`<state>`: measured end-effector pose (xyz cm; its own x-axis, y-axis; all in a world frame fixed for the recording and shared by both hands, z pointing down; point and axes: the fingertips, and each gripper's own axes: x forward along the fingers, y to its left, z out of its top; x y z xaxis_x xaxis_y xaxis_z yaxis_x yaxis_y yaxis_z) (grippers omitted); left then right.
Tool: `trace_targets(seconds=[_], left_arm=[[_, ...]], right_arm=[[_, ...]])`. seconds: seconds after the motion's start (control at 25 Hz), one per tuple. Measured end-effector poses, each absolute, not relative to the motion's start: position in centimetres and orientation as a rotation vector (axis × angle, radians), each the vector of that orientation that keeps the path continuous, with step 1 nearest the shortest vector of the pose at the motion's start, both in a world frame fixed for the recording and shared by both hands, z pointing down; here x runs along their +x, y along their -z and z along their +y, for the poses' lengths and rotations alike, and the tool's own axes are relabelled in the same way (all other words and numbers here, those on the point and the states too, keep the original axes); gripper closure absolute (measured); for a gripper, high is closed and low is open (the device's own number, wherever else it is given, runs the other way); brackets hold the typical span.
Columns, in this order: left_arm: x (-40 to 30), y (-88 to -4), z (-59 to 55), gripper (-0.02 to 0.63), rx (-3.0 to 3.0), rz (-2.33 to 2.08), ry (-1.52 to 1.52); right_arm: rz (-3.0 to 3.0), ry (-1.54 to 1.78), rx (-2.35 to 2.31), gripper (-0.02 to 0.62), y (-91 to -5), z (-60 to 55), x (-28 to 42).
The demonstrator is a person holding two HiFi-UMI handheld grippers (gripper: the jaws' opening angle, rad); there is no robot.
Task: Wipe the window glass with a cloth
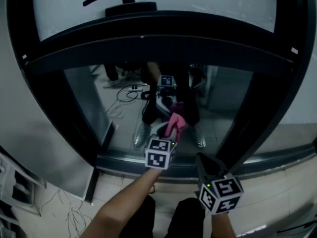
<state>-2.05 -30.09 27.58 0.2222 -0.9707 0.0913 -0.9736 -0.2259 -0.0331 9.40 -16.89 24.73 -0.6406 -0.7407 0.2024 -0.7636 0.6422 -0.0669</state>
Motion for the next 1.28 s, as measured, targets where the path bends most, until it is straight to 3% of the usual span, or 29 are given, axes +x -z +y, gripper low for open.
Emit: trace_targets(seconds=[1.28], left_arm=[[-32.9, -30.4, -22.9, 0.545, 1.989, -2.289, -0.121]], right_arm=[[-2.797, -0.232, 0.847, 0.589, -27.0, -15.8, -12.5]])
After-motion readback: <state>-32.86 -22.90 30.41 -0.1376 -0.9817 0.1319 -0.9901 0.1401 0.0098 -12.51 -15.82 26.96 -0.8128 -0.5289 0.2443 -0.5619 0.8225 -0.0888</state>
